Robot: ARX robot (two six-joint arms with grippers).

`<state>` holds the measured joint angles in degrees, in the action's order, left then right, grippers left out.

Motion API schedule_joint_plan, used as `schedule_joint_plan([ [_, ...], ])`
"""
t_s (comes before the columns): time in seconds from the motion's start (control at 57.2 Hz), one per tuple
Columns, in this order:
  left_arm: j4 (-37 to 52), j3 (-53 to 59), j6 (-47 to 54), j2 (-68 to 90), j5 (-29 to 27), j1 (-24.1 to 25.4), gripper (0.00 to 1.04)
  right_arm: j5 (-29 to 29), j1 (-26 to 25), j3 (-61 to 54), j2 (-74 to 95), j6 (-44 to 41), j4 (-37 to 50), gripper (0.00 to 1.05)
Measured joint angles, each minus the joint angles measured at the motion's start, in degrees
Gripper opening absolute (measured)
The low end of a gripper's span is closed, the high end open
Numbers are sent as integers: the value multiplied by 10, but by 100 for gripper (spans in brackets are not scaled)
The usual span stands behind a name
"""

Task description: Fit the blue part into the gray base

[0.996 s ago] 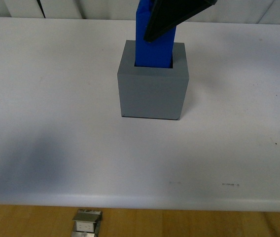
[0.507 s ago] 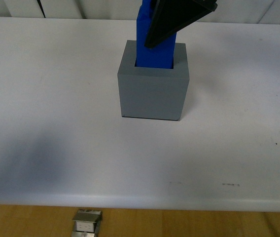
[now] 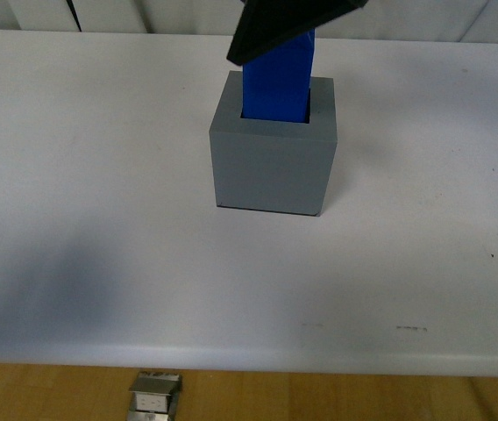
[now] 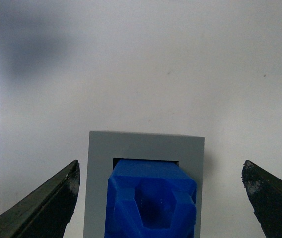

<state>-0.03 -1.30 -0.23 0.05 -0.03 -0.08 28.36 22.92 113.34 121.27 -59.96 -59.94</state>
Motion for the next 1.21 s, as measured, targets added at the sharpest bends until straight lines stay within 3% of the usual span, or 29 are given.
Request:
schedule_joint_plan([
  [0.21,0,0,0,0,0,0,98,-3,-28,-82,-89,86,129,96],
  [0.454,0,0,0,0,0,0,98,-64,-72,-255,-224,253,334,96],
  [0.717,0,0,0,0,0,0,98,-221,-141,-486,-339,435,522,96],
  [0.874,0,0,0,0,0,0,98,-287,-202,-631,-421,490,602,96],
  [1.206,0,0,0,0,0,0,98,-302,-279,-840,-572,537,747,96],
])
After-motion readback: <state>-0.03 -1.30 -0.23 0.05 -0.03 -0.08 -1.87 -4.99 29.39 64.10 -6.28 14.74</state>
